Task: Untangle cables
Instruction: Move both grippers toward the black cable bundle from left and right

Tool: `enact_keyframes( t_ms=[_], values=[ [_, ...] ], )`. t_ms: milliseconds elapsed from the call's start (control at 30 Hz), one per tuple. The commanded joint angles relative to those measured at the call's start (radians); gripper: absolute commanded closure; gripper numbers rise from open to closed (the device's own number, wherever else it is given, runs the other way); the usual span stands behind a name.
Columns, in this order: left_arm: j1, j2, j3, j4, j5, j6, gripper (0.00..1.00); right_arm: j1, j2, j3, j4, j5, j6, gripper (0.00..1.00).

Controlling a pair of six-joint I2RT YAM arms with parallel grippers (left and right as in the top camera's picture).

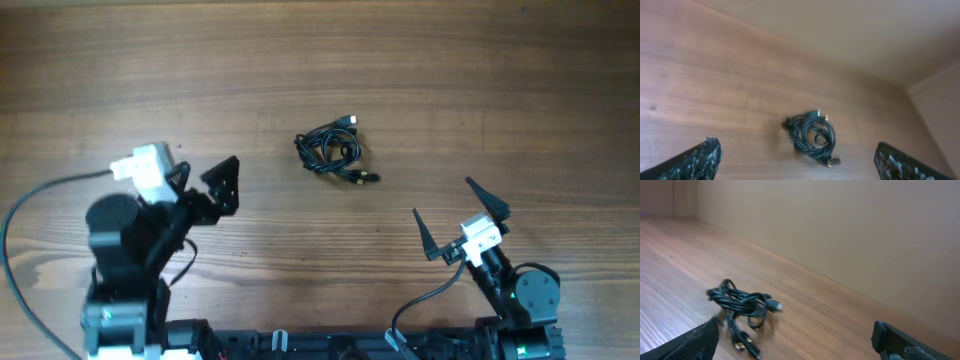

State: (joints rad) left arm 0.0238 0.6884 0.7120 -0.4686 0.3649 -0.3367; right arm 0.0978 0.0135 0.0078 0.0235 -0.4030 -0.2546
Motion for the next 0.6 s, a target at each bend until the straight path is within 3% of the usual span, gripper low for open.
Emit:
enact_keyframes(
  t_ms=[0, 267, 400, 567],
  values=[
    [-0.052, 0.174, 0.148, -0.008, 0.008, 0.113, 0.0, 0.006, -0.006, 0.005, 0.002, -0.032, 0.126, 0.0],
    [-0.105, 0.356, 0.244, -0.006, -0.044, 0.177, 0.0, 0.006, 0.053, 0.163, -0.085, -0.109, 0.214, 0.0],
    [-0.105, 0.36, 0.244, -0.004, -0.044, 0.177, 0.0, 0.006, 0.185, 0.341, -0.179, -0.123, 0.212, 0.0],
    [-0.105, 0.359, 0.244, -0.028, -0.043, 0.175, 0.0, 0.006, 0.479, 0.704, -0.411, -0.192, 0.209, 0.0]
  ],
)
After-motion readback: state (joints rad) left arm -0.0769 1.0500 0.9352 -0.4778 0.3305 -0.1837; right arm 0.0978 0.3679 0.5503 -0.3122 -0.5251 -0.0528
